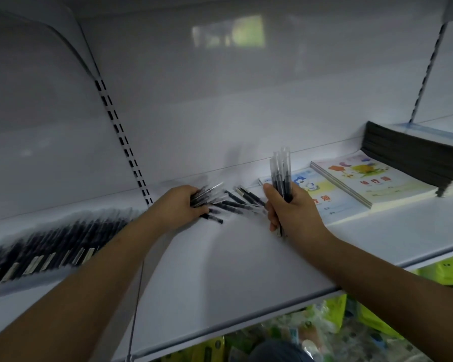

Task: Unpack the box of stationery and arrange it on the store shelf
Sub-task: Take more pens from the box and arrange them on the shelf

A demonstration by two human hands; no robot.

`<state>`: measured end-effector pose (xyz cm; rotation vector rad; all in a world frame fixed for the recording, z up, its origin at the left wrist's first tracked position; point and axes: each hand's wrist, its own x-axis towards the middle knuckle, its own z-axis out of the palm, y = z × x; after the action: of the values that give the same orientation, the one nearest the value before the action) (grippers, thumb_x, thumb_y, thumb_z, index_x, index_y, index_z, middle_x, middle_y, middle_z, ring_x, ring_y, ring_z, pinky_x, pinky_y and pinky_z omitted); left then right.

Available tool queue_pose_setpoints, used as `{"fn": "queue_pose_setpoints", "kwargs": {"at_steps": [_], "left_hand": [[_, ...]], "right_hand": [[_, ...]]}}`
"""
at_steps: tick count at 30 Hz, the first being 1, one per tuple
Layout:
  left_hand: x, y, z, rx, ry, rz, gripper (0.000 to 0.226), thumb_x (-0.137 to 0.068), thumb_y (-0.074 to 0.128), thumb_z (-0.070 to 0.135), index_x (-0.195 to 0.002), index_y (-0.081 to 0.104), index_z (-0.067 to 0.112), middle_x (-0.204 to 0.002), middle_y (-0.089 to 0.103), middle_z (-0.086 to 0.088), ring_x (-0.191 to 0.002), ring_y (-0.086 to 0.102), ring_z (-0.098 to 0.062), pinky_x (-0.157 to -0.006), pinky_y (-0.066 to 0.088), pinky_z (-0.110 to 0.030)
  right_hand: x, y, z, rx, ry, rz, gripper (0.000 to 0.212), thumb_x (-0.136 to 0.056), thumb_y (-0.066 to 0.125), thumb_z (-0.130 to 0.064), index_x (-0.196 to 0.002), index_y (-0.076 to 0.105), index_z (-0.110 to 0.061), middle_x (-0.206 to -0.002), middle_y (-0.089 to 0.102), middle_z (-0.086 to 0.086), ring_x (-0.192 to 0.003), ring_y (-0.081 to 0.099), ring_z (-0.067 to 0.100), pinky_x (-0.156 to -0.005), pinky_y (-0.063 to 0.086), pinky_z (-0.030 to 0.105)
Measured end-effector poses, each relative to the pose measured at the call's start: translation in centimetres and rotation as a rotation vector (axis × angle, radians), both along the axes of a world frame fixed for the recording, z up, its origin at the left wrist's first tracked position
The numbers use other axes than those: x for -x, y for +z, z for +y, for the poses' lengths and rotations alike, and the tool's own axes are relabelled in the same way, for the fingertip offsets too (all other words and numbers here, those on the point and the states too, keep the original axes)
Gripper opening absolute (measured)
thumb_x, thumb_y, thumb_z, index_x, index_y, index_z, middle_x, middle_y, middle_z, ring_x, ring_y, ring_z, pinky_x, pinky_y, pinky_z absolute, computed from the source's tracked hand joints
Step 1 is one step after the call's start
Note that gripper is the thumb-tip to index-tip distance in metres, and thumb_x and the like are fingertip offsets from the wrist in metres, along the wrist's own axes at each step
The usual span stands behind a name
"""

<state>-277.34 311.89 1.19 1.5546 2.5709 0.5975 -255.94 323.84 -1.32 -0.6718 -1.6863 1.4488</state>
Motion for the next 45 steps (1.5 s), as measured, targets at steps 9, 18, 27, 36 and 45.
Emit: {"fn": "queue_pose_setpoints", "kwargs": {"at_steps": [9,18,27,36,45], "left_hand": [[0.4,2.3,2.1,0.290,-0.196,0.203,0.019,-0.092,0.066,0.030,-0.075,0.056,0.027,-0.076,0.062,0.004,-0.071,0.058,-0.015,-0.063,0.042,-0.028],[0.2,4.7,1.1,0.255,-0.203,0.288,0.022,-0.081,0.073,0.031,-0.071,0.053,0.028,-0.067,0.058,0.010,-0.058,0.052,-0.003,-0.056,0.042,-0.026],[-0.7,3.6,2.9,0.148,-0.279,0.444,0.027,-0.084,0.072,0.041,-0.074,0.052,0.026,-0.071,0.053,0.010,-0.071,0.052,-0.011,-0.062,0.041,-0.028],[-1.7,2.9,4.6,0.313,-0.358,0.423,0.028,-0.083,0.071,0.037,-0.067,0.049,0.028,-0.061,0.052,0.011,-0.060,0.049,-0.009,-0.055,0.034,-0.027],[-1.3,2.6,4.2,0.139,-0.399,0.351,0.026,-0.081,0.073,0.031,-0.073,0.050,0.022,-0.085,0.043,0.009,-0.066,0.048,-0.012,-0.063,0.042,-0.034]], "right_hand": [[0.0,0.3,0.2,0.088,-0.042,-0.003,0.034,-0.097,0.055,-0.035,-0.074,0.050,-0.010,-0.053,0.054,0.004,-0.043,0.051,0.017,-0.044,0.044,0.022],[-0.1,0.3,0.6,0.166,-0.032,0.068,0.037,-0.097,0.055,-0.034,-0.068,0.050,-0.012,-0.054,0.054,0.006,-0.044,0.052,0.019,-0.053,0.046,0.031],[0.0,0.1,1.0,0.244,-0.016,0.127,0.035,-0.096,0.057,-0.034,-0.069,0.051,-0.013,-0.057,0.054,0.005,-0.046,0.051,0.019,-0.062,0.046,0.040],[0.1,0.1,1.4,0.306,-0.012,0.181,0.029,-0.097,0.058,-0.031,-0.081,0.049,-0.008,-0.058,0.052,0.003,-0.048,0.046,0.021,-0.049,0.045,0.031],[-0.3,0.6,1.2,0.399,0.016,0.235,0.030,-0.098,0.057,-0.028,-0.075,0.048,-0.010,-0.059,0.050,0.004,-0.047,0.045,0.019,-0.046,0.043,0.029]]}}
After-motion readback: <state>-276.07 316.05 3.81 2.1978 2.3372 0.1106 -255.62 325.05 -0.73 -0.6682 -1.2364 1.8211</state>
